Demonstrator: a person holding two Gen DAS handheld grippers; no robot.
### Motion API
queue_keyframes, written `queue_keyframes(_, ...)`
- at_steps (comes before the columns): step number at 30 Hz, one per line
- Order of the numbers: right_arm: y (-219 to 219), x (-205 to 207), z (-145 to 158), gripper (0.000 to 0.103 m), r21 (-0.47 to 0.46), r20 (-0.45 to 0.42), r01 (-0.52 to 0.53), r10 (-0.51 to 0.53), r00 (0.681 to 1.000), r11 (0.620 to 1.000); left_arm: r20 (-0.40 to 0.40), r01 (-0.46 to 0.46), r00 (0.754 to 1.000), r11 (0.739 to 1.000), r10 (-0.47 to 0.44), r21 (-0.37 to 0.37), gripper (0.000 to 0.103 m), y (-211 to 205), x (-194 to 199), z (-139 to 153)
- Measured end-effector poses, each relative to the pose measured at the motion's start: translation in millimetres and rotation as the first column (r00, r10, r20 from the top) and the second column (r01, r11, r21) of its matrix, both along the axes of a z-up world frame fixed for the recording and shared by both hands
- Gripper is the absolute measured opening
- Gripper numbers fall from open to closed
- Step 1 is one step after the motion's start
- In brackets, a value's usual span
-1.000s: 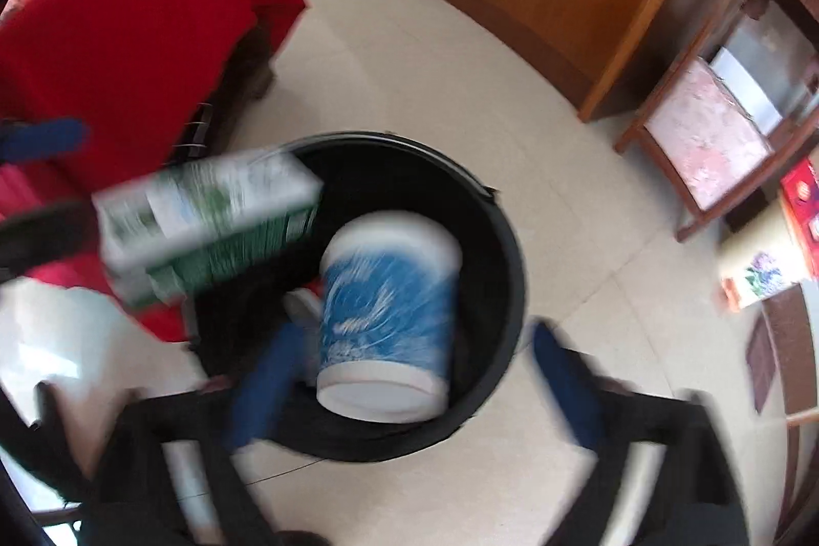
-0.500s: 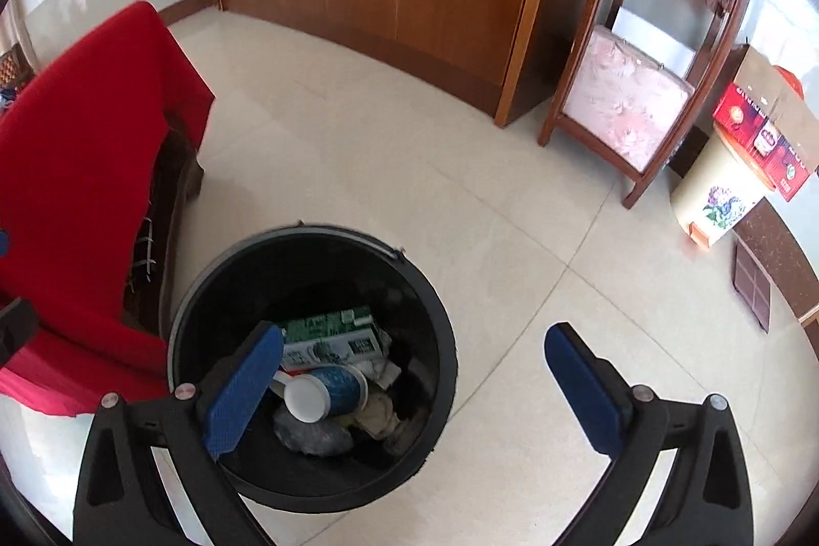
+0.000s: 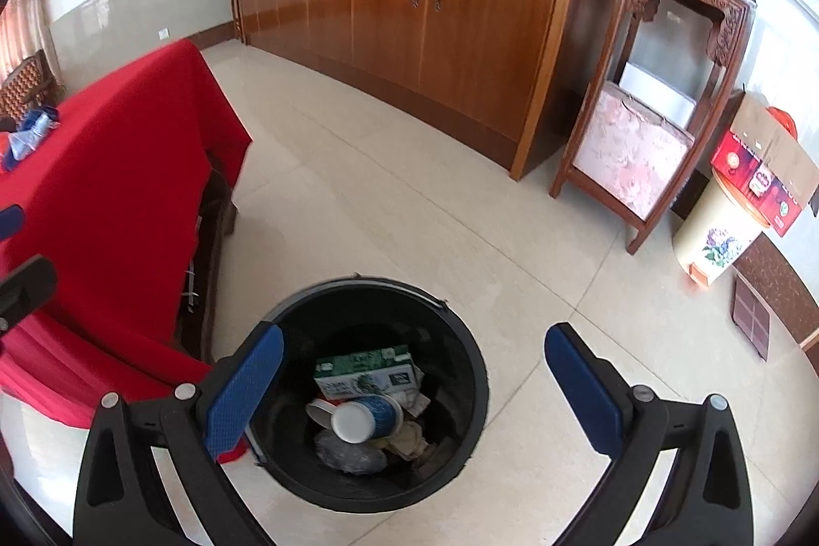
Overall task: Collect trash
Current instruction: 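Move both grippers back toward the table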
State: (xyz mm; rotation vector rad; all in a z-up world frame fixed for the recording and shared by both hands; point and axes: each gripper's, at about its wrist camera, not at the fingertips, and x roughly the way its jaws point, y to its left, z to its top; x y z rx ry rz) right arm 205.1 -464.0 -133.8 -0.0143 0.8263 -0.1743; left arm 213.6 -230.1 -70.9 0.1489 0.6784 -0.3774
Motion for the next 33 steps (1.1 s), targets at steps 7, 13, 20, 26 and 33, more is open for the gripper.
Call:
queue_keyframes(7, 37, 0, 31, 0.103, 0.003, 0.054, -0.052, 0.052, 0.997, 0.999, 0.043, -0.064, 0.997, 0.998, 0.065, -0.028, 0.103, 36, -7, 21)
queue_keyframes(13, 81, 8, 56, 0.103, 0.006, 0.095, -0.123, 0.122, 0.988, 0.992, 0.06, -0.142, 0.987, 0.988, 0.146, -0.064, 0.103, 86, -10, 37)
queue_keyframes(20, 148, 25, 75, 0.103, 0.003, 0.126, -0.225, 0.223, 0.967, 0.974, 0.088, -0.28, 0.954, 0.955, 0.288, -0.094, 0.103, 164, -16, 51)
queue_keyframes(26, 215, 44, 83, 0.103, 0.037, 0.144, -0.319, 0.311, 0.94, 0.947, 0.104, -0.418, 0.898, 0.903, 0.427, -0.099, 0.103, 232, -18, 55)
queue_keyframes(33, 310, 70, 75, 0.103, 0.028, 0.064, -0.43, 0.428, 0.902, 0.902, 0.113, -0.532, 0.836, 0.844, 0.537, -0.071, 0.102, 296, -15, 51)
